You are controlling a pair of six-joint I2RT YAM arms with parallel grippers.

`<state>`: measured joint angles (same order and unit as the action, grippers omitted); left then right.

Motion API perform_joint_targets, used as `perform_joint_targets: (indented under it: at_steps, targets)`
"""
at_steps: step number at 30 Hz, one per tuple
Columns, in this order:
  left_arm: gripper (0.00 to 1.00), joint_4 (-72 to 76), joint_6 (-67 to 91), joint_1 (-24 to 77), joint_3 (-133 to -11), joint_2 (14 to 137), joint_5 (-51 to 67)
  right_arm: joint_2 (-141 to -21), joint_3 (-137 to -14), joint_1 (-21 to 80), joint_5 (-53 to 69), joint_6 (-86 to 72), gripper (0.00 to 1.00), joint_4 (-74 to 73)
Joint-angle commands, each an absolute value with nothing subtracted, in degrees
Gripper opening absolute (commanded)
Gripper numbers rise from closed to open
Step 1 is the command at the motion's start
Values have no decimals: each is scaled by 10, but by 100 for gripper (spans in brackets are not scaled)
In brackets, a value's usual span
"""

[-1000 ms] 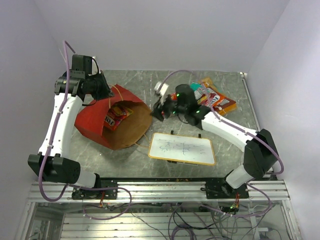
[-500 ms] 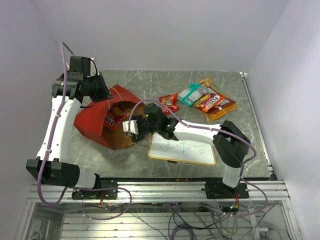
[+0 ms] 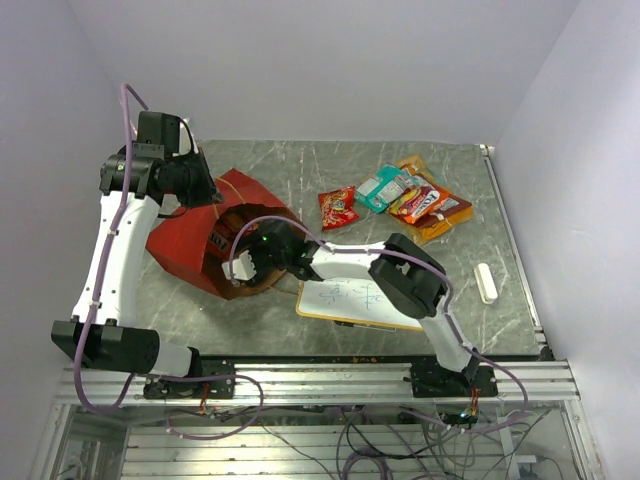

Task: Take the snacks out of the paper bag
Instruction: Take out the snack from the paper bag.

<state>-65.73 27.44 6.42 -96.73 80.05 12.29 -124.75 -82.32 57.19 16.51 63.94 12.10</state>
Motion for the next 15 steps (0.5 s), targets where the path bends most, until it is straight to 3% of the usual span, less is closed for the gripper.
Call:
perform_joint_targets:
  at_steps: [1,15]
  targets:
    - [7,-658,264,59,-973,800,140,-1286,-865,579,111,700,66,158]
    - [7,-684,255,59,-974,801,145,-1370,-915,575,100,690,65,231]
